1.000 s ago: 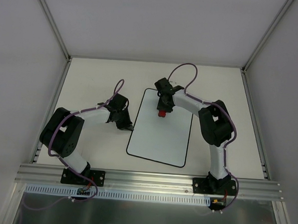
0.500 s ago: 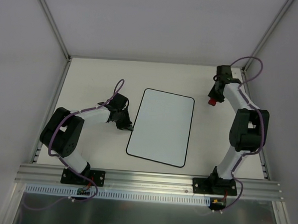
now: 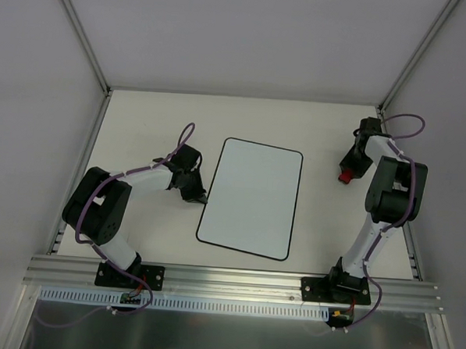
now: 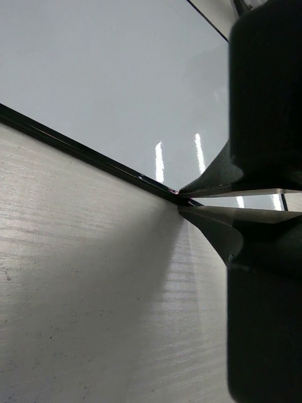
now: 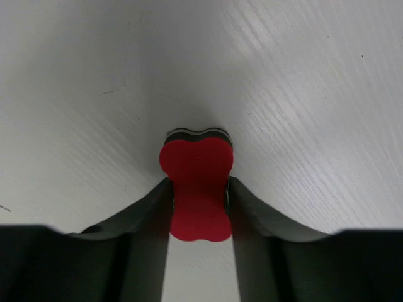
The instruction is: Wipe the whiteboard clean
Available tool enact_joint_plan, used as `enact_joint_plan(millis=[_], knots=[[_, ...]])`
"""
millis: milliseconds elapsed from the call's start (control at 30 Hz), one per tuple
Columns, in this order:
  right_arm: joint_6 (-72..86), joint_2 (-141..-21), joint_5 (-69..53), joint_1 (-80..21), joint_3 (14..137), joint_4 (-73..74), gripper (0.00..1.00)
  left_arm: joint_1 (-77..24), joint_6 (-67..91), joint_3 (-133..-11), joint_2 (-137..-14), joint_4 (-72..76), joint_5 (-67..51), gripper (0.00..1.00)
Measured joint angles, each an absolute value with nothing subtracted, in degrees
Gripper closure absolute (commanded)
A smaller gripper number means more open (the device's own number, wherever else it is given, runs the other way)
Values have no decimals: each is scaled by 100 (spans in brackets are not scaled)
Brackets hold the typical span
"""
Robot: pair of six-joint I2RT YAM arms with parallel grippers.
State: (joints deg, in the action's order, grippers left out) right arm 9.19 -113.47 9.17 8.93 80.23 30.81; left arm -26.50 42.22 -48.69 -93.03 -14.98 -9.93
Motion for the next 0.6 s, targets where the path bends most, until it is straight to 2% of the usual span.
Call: enact_joint_plan(millis=[33, 67, 167, 233, 267, 367, 400, 467, 500, 533, 600], knots=[[930, -11345, 910, 893, 8014, 3079, 41, -2650, 4213, -4873, -9303, -1514, -989, 77], [941, -11345, 913, 897, 7999, 3076, 30, -2650, 4187, -4880, -9303, -1531, -965, 73], [956, -11325, 926, 897, 7900, 3074, 15, -2615, 4134, -4941, -9299, -1629, -928, 60], [941, -11233, 947, 899, 7822, 3070, 11, -2613, 4095, -5000, -9290, -1660, -851, 54], [928, -11120, 961, 899, 7732, 3085, 8, -2613, 4084, -5024, -9288, -1682, -825, 47], [867, -10687, 982, 902, 7572, 3192, 1, -2613, 4003, -5092, -9223, -1804, -685, 36], [812, -10429, 982, 904, 7513, 3221, 1, -2613, 3962, -5127, -9179, -1898, -644, 27], [703, -9926, 976, 906, 7476, 3286, 1, -2613, 3879, -5201, -9048, -2062, -521, 17], [620, -9588, 965, 908, 7459, 3304, 1, -2611, 3802, -5277, -8938, -2196, -438, 7], [519, -9212, 956, 910, 7456, 3328, 1, -2589, 3721, -5360, -8812, -2307, -364, 2], [344, -8458, 945, 913, 7461, 3347, 1, -2556, 3570, -5590, -8444, -2519, -161, 1]])
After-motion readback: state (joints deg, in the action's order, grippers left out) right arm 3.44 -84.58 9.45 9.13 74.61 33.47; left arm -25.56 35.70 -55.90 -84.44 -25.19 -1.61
